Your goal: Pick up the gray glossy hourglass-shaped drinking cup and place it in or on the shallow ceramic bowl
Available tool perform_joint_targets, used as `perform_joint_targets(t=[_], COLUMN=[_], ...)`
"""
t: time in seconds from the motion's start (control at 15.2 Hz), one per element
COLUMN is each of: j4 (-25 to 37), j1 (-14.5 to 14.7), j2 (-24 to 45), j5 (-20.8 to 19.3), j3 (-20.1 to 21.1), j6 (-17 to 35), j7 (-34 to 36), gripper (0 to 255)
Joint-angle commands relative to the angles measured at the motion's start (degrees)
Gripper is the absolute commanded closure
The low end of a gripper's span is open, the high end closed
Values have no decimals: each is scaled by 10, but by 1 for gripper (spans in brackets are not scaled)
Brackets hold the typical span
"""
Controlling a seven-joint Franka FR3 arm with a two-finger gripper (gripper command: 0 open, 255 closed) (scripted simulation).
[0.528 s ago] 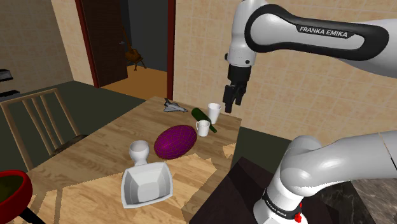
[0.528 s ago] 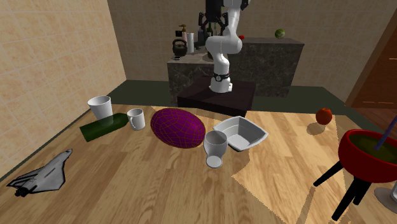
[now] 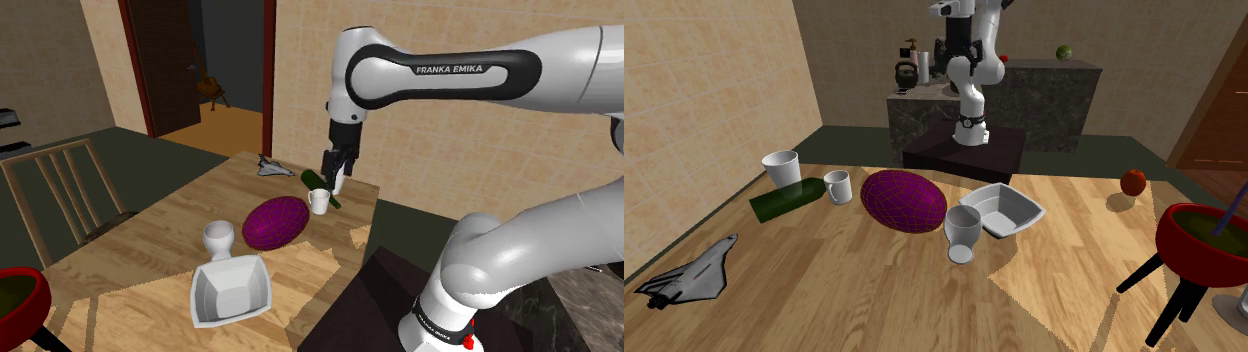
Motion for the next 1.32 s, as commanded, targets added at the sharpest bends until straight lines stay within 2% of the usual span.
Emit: perform_joint_targets(t=[0.0,0.59,1.25], j4=[2,47,169], j1=[0,3,10], j2=[37,220,440], j5=[0,-8,-49], j3=[4,32,50], j6=[38,184,287], j7=[1,22,57], gripper=[0,0,0])
